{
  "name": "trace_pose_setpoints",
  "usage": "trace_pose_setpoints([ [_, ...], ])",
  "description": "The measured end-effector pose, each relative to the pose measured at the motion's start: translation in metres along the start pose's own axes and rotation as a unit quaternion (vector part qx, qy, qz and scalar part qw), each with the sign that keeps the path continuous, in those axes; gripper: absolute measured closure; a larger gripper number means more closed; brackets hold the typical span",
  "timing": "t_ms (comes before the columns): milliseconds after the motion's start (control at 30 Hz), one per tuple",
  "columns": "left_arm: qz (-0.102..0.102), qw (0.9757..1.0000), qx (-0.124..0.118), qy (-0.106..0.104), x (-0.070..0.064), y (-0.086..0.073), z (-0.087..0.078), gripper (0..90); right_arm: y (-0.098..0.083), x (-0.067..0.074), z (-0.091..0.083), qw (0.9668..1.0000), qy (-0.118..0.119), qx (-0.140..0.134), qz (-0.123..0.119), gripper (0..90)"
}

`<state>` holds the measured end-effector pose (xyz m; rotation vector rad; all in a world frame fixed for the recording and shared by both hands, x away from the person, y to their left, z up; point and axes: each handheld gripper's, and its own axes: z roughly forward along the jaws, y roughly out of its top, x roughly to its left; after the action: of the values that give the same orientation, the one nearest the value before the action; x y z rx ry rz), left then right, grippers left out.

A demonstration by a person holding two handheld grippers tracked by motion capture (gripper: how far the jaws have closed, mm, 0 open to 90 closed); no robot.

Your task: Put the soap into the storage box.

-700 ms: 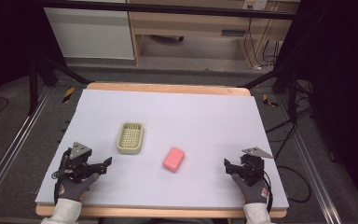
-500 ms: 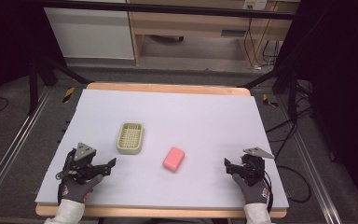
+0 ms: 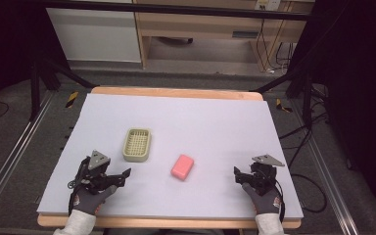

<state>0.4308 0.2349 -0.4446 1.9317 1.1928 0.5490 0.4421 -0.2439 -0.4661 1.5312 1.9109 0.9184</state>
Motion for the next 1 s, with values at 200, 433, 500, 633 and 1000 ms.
trace_pose_setpoints([
  [200,0.002,1.0,-0.004,-0.005,-0.006,0.007,0.002,15.5,0.0,0.001,0.001,1.0,0.004,0.001,-0.007,10.4],
  [433,0.01,0.9998,-0.006,-0.014,-0.015,0.016,0.002,16.0,0.001,0.001,0.001,1.0,0.007,0.002,-0.003,10.2],
  [500,0.012,0.9998,-0.005,-0.015,-0.016,0.018,0.002,16.2,0.001,0.001,0.001,1.0,0.007,0.001,-0.004,10.2],
  [633,0.022,0.9996,-0.002,-0.017,-0.021,0.026,0.003,16.4,0.001,0.0,0.0,1.0,0.005,-0.003,-0.003,10.2],
  [1000,0.039,0.9991,-0.002,-0.016,-0.034,0.046,0.01,16.9,0.001,0.0,-0.001,1.0,0.002,-0.004,-0.001,10.1],
])
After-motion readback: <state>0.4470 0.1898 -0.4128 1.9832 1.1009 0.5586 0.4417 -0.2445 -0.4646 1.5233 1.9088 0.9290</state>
